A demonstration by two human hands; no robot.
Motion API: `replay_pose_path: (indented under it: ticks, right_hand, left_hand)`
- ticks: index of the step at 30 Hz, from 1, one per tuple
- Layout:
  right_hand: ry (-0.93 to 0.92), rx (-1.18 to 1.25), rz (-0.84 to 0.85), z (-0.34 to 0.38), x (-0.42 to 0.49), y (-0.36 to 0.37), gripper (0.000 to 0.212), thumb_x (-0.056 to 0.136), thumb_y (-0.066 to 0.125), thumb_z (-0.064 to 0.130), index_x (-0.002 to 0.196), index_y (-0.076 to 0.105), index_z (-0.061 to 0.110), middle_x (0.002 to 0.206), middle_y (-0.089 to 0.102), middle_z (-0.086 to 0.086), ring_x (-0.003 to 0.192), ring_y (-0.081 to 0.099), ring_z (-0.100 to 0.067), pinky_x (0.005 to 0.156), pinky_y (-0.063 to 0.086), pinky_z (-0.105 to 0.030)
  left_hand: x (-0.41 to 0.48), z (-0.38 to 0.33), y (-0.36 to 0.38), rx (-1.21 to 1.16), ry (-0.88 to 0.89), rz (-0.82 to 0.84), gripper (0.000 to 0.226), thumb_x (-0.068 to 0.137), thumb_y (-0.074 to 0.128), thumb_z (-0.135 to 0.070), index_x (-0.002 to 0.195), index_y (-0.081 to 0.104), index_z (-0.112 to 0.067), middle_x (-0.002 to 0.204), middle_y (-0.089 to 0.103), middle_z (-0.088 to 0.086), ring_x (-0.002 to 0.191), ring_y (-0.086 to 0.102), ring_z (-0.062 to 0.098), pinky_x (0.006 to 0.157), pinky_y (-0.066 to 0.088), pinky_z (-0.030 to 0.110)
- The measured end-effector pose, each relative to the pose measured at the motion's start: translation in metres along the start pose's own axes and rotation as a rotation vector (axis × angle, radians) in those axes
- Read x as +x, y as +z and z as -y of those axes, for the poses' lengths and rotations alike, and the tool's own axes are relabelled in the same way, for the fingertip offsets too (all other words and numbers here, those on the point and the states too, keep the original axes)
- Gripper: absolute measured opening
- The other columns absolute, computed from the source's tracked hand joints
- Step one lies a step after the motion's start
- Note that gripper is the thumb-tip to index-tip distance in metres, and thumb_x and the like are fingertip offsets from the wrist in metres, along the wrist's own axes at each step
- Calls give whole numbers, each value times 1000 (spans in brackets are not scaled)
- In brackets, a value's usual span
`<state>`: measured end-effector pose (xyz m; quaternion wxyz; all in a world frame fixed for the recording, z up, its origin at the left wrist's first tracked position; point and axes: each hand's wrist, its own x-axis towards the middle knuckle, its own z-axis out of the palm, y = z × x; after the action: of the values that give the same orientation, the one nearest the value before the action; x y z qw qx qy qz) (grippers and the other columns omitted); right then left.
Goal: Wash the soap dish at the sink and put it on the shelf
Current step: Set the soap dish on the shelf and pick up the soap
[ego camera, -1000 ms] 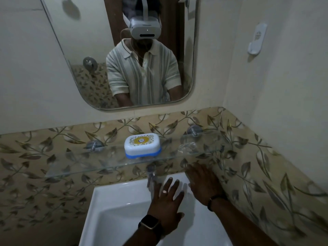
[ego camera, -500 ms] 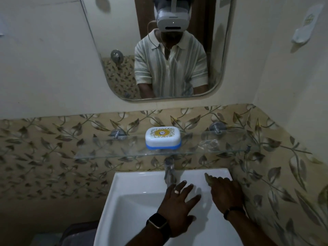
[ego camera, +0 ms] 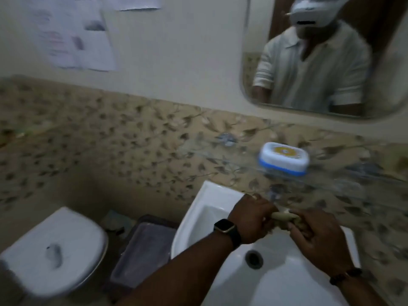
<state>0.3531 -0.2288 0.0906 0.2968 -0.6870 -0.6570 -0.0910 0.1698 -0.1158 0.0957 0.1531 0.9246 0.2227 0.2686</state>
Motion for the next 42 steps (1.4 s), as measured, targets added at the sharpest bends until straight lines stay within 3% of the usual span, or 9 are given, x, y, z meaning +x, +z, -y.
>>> replay_pose_path:
  ticks: [6,10,17,23,29,33,36,39,42]
  right_hand:
    - [-305,31,49,89,51,55,32,87,52,32,101,75,16,84,70,-4,78,62,-29,71,42,-39]
    - [-533,93,87,171,78,102,26,89,51,25,97,74,15,78,67,-5,74,61,-31,66,43,-41]
    - [-669,210,452,283,86,200,9,84,71,17,91,69,22,83,68,-4,76,61,-28,61,47,-38]
    - [-536,227,932,318,62,297,11,85,53,30,80,62,24,85,69,1,81,63,-24,70,52,-42]
    - [-398,8,898,314,79,376,15,90,51,31,88,65,26,91,72,1,83,65,-21,73,55,-35]
    - [-309,-27,813,302,86,422,21,93,51,23,107,66,23,107,70,-3,97,63,-26,79,50,-34]
    - [-340,-157,954,299,68,460,30,98,42,29,116,65,23,123,67,-3,112,60,-26,93,49,-37]
    - [-236,-178,1191,297,39,496,37,104,37,29,138,52,22,148,51,-5,134,47,-24,111,38,-39]
    - [-208,-161,1222,296,15,520,36,104,37,32,136,50,25,147,50,-3,135,44,-23,111,36,-39]
  left_hand:
    - [-83,51,-69,115,-220,-176,20,80,72,-11,100,73,-10,90,71,12,83,59,37,72,44,41]
    - [-156,90,-116,197,-411,-267,18,86,68,-18,103,71,-13,96,69,13,84,60,38,73,47,43]
    - [-285,148,-137,251,-724,-287,16,85,64,-22,100,67,-25,92,62,6,84,55,30,63,41,32]
    - [-353,209,-110,61,-989,-37,25,78,51,-39,95,66,-29,98,69,0,87,65,27,69,54,36]
    - [-341,295,-81,12,-983,50,25,83,50,-34,93,70,-27,95,71,3,90,64,26,71,47,31]
    - [-327,351,-61,139,-892,92,32,89,51,-30,115,69,-24,120,65,10,105,56,34,78,39,34]
    - [-340,374,-38,179,-950,289,47,89,53,-29,135,55,-25,141,51,10,125,46,35,96,38,41]
    - [-359,383,-7,136,-974,515,57,88,60,-24,143,47,-24,151,41,10,138,36,36,113,28,49]
    - [-371,383,21,122,-923,604,59,90,60,-26,146,44,-20,160,32,11,147,26,34,121,15,55]
